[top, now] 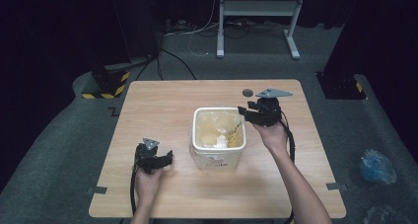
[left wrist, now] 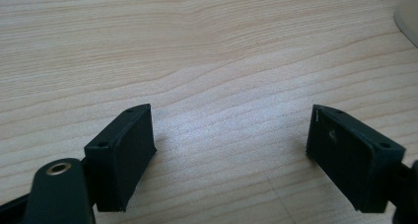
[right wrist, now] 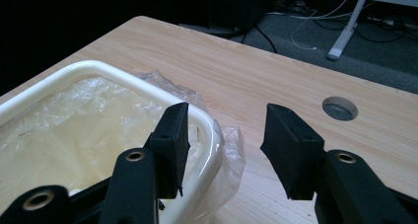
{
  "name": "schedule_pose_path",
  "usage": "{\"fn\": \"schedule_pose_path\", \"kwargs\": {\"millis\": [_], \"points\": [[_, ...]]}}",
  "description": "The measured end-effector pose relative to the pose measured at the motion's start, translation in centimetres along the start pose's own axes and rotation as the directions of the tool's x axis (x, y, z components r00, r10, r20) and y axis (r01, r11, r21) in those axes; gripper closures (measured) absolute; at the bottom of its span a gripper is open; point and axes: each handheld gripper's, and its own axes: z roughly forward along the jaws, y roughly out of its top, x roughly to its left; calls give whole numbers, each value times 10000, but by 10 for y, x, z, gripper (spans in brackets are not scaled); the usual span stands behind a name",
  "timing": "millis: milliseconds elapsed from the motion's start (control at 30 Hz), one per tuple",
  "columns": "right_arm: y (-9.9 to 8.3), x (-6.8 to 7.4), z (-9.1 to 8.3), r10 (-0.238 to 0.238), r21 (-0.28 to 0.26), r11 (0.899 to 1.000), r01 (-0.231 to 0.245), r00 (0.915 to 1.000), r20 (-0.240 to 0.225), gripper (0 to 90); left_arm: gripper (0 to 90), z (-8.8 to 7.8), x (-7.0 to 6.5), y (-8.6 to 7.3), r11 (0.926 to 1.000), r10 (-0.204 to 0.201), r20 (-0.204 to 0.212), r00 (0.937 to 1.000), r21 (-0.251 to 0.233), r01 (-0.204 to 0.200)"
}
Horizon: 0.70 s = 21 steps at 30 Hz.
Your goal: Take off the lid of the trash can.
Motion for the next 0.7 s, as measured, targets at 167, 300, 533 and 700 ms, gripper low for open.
{"fn": "schedule_pose_path", "kwargs": {"millis": [167,300,533,700], "points": [[0,-1,5,13,-28,10000,-13,10000,-30,523,185,0,0,0,10000,1,-2,10000,1,-1],[-1,0,9,-87,29,10000,87,10000,-8,528,185,0,0,0,10000,-2,1,10000,0,2],[-1,-1,14,-53,182,9998,53,10000,29,529,185,0,0,0,10000,-5,2,10000,-3,5],[-1,-1,18,-55,292,9996,54,10000,36,539,185,0,0,0,10000,-2,2,10000,0,2]]}}
